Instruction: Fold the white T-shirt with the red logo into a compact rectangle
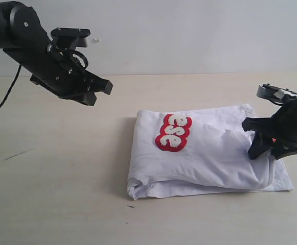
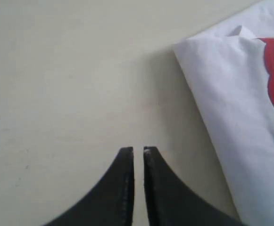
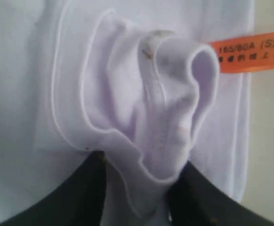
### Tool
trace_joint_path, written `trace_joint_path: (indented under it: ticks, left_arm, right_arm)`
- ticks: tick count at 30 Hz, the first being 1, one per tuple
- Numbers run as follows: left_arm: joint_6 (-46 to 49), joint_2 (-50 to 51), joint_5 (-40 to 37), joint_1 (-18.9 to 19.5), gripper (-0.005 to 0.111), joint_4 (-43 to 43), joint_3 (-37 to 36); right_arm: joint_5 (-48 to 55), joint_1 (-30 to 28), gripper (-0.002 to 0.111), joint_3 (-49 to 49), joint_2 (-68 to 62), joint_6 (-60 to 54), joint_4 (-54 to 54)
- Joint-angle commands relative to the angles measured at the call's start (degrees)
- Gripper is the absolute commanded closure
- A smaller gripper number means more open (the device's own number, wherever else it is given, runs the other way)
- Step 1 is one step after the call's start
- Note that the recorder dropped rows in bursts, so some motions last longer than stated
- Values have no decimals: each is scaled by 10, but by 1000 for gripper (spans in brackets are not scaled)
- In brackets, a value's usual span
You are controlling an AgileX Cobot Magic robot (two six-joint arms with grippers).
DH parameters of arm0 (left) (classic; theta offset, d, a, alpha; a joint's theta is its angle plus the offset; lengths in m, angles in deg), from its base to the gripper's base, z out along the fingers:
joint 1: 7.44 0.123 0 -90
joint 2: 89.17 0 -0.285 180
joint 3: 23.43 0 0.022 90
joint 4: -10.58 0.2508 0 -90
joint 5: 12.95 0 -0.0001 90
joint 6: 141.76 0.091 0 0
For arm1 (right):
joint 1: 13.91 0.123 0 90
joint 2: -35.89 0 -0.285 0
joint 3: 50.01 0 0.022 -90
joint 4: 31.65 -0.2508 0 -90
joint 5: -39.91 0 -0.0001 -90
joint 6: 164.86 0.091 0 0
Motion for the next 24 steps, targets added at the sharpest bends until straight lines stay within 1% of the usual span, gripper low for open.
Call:
trace_joint_path:
  ticks: [1,3,7,14,17,19,22,24]
  left_arm:
    - [2,-6,2,1,96,-5,-2]
    - [2,-6,2,1,96,-5,-2]
    - [3,-6,2,1,96,-5,-2]
    - [4,-6,12,1,96,-5,-2]
    - [5,-6,13,1,96,-5,-2]
    - [5,-6,14,1,96,-5,-2]
    - [5,-6,9,1,96,-5,-2]
    - [5,-6,3,1,96,-5,-2]
  right_arm:
    - [27,-3,95,32,-1,-22,0]
    - [42,-2,108,52,-1,-36,0]
    - [44,-2,108,84,10,-62,-5]
    - [-36,-2,108,95,54,-156,-43]
    - [-38,-2,108,95,64,-241,-108]
    - [-33,-2,108,95,64,-267,-146]
    - [-36,-2,108,95,44,-178,-99]
    - [-42,-2,107,95,25,-99,-22]
